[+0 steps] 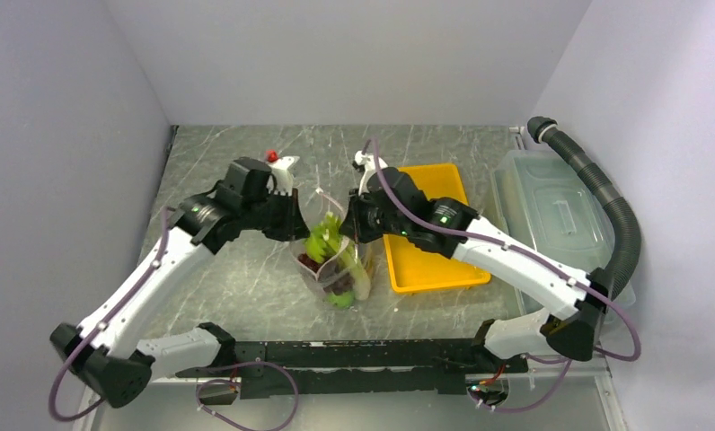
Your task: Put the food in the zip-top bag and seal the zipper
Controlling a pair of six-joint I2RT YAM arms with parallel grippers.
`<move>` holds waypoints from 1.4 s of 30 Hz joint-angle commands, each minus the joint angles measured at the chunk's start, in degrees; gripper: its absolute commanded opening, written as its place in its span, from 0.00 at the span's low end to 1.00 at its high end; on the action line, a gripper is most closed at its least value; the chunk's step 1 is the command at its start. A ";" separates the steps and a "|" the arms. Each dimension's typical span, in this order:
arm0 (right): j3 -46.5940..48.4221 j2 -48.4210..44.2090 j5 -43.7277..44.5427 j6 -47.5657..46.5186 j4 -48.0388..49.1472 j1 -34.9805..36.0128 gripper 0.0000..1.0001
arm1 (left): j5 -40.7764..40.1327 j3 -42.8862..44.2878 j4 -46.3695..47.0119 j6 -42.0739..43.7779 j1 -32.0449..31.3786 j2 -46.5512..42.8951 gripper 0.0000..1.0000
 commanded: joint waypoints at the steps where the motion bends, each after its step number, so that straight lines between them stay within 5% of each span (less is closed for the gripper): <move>1: 2.18 -3.35 4.32 -0.78 -0.94 0.06 0.00 | 2.10 2.82 4.81 -1.26 0.08 0.05 0.00; 20: 5.54 -6.91 10.19 -3.37 -2.37 0.06 0.00 | -0.90 6.53 7.26 -0.80 0.08 -3.61 0.00; 42: 14.26 -0.19 1.48 -9.95 -4.73 0.06 0.00 | 5.22 1.91 13.68 -8.35 0.10 -7.01 0.00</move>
